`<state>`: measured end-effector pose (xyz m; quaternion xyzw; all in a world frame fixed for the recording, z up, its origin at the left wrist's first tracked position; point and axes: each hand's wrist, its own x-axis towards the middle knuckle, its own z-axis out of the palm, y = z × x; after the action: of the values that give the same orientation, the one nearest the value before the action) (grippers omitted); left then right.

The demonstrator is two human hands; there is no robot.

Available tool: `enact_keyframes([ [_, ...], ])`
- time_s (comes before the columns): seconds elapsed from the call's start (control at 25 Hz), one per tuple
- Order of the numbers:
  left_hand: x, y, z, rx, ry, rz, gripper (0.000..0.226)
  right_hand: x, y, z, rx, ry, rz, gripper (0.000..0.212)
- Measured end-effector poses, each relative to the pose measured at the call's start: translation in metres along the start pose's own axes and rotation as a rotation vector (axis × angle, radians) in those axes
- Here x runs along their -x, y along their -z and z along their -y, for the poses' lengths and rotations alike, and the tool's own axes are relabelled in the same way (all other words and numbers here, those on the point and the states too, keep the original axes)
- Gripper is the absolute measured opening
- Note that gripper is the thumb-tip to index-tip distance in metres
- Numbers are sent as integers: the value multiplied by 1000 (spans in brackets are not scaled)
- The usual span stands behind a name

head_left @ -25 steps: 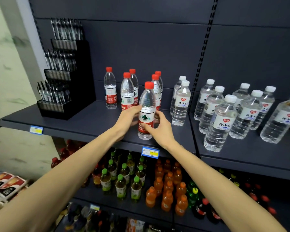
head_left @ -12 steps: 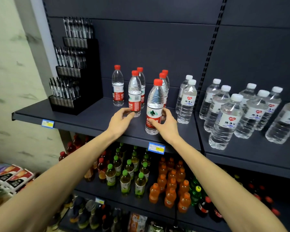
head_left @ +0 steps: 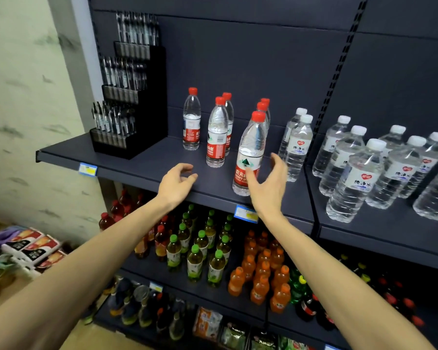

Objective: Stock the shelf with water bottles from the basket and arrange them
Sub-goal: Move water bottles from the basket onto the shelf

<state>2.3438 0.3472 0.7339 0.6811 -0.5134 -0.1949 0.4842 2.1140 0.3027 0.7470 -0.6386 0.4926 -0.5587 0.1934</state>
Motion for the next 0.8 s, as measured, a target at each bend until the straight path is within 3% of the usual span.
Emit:
enact_keyframes([
  [0.04, 4, 3, 4, -10, -6, -10, 37, 11, -4, 5, -25, 61, -82, 60],
  [0.12, 13, 10, 14, -3, -7, -34, 35, 36, -17, 19, -126, 139, -62, 42],
  [0.32, 35, 32, 47, -20, 22, -89, 29, 95, -67, 30, -220, 86, 374, 32],
  [0.48, 65, 48, 100, 1, 113, -162, 26, 144, -115, 4, -222, -95, 490, 28],
  [0.6, 99, 49, 155, 63, 265, -196, 18, 190, -147, -31, -176, -184, 631, 24],
  [0.8, 212, 24, 307, 183, 763, -262, 11, 306, -211, -128, -34, -417, 1057, 19],
])
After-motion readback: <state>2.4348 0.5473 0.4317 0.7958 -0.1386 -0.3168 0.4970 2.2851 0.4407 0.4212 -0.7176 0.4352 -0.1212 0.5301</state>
